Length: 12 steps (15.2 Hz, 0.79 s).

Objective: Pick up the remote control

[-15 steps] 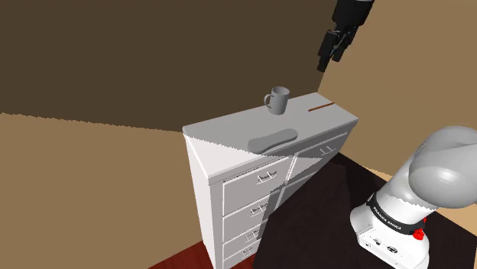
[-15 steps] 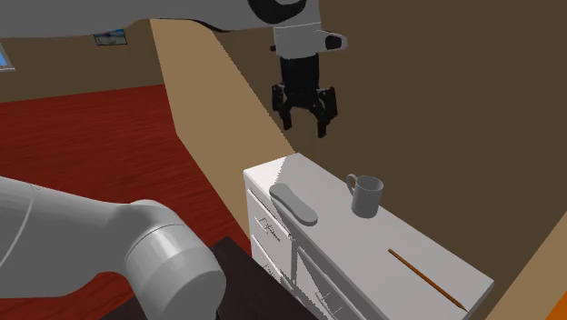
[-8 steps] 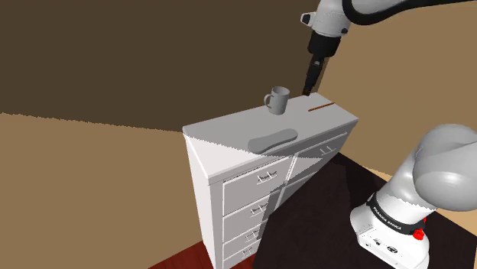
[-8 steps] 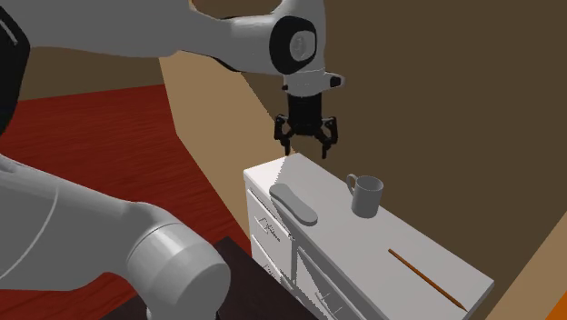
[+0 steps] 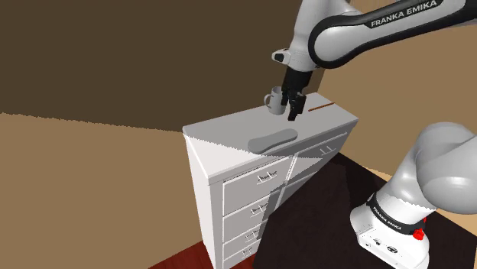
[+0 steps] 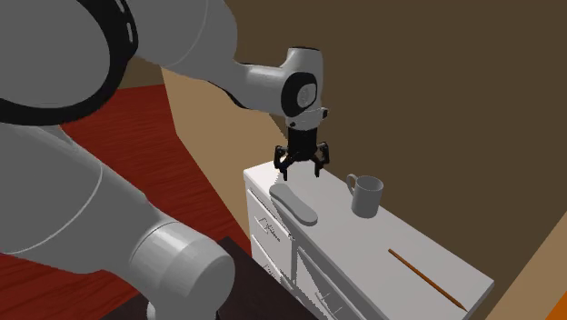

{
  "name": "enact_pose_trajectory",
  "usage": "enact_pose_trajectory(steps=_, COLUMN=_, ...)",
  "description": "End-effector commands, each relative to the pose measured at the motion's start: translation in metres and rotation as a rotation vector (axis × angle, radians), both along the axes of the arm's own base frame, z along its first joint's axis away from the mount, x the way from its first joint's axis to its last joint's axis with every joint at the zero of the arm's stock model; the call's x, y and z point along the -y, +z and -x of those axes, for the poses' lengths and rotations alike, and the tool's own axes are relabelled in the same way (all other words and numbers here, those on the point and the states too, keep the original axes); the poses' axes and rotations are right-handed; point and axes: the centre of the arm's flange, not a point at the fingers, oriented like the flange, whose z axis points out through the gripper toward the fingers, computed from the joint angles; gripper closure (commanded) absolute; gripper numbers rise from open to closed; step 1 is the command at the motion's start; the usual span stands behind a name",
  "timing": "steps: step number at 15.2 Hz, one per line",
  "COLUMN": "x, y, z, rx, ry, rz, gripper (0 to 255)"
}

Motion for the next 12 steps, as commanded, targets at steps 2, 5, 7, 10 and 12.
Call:
enact_pose_trajectory(steps=2, x=-0.017, y=-0.035, z=-0.007, rx=-0.015, ry=0.182, rz=-0.005, gripper=0)
enact_pose_trajectory(steps=5, x=-0.033, y=-0.071, z=-0.01, rx=-0.031, ry=0.357, rz=-0.01, gripper=0)
enact_pose_trajectory(steps=7, x=-0.034, y=-0.08, z=-0.01, rx=-0.033, ry=0.374, rz=-0.011, gripper=0)
enact_pose_trajectory(steps=10, x=-0.034, y=-0.095, z=-0.01, rx=-0.033, ry=0.374, rz=-0.011, gripper=0)
enact_pose_trajectory(steps=12, x=-0.034, y=-0.106, z=-0.01, rx=-0.033, ry=0.374, rz=-0.011, gripper=0)
